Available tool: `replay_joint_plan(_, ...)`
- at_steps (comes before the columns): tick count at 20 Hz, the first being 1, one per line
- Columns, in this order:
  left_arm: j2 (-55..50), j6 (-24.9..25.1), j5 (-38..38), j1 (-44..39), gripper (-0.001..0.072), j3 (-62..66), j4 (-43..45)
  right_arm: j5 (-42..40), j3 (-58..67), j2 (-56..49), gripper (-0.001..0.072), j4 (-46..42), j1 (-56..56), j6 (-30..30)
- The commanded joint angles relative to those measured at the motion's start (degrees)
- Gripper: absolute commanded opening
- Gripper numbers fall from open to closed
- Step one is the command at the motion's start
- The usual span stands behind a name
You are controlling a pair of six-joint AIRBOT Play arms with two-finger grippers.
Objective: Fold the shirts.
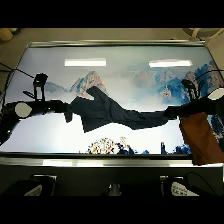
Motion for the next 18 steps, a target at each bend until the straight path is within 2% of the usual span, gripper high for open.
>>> replay_joint_plan(1,-0.11,0.04,-3.72,-0.02,0.0023,-0.09,0.79,3.89,-3.58,1.49,0.0626,1.81,7.32,-2.19)
replay_joint_plan(6,-0.11,0.02,-4.31,-0.04,0.0023,-0.11,0.79,-7.34,-6.23,-0.96,0.0626,2.58,17.94,-0.66)
replay_joint_plan(12,-0.15,0.02,-4.33,-0.04,0.0023,-0.11,0.79,-7.96,-6.23,-10.40,0.0625,2.62,22.21,-0.72)
replay_joint_plan(18,-0.15,0.00,-4.26,-0.04,0.0024,-0.09,0.76,-9.62,-6.23,-11.96,0.0600,2.45,22.18,1.70)
